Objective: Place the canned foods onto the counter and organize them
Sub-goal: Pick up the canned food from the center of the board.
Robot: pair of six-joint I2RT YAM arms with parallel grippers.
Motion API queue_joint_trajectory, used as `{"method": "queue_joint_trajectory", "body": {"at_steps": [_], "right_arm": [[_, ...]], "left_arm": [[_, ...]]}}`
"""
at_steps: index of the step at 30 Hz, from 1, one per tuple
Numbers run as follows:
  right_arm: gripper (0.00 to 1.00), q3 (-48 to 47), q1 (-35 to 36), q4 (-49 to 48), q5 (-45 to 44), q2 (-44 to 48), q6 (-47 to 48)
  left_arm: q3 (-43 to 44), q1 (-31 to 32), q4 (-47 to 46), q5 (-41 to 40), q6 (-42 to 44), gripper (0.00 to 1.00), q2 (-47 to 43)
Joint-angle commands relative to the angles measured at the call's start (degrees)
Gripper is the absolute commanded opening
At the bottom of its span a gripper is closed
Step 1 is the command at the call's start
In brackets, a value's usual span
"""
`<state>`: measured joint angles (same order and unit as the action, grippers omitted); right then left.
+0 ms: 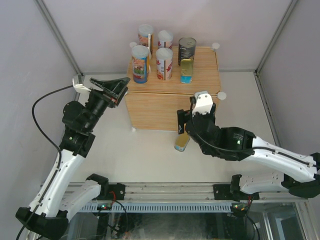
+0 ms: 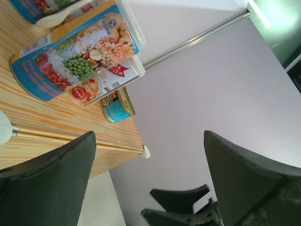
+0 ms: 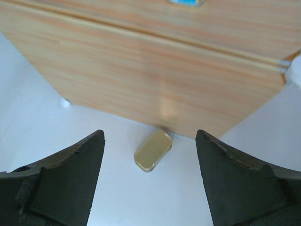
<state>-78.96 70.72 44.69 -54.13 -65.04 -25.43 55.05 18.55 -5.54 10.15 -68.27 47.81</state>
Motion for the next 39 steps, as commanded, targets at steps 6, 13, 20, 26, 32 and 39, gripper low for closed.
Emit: {"method": "queue_joint_trajectory", "body": {"at_steps": [6,13,20,26,32,39], "right_arm": [[0.78,7.64,3.98,9.69,-1.0,0.97,-19.54],[0.83,11.36,4.61,13.56,-0.59,-2.97,-30.93],[0.96,14.77,4.08,14.25,0.97,-8.32,-39.66],[1.0,14.88,2.93,11.79,2.99,-13.05,-39.29],[1.0,17.25,-1.62,6.59,8.25,-14.24,-40.87],[1.0,18.14,-7.03,1.64,13.02,-18.26,-44.43]], "left_arm": [[-2.91,-0.44,-3.35,-2.44,1.25,1.0,-1.5],[-5.53,-0.5,-2.86,-4.16,1.57,1.0,-3.82],[-6.0,-0.48,0.67,-4.47,2.96,1.0,-7.55],[-7.43,-0.44,2.73,-4.63,3.29,1.0,-9.48],[-7.27,-0.46,3.39,-3.72,3.42,1.0,-9.44],[-7.57,-0.5,5.29,-3.2,3.92,1.0,-10.66]]}}
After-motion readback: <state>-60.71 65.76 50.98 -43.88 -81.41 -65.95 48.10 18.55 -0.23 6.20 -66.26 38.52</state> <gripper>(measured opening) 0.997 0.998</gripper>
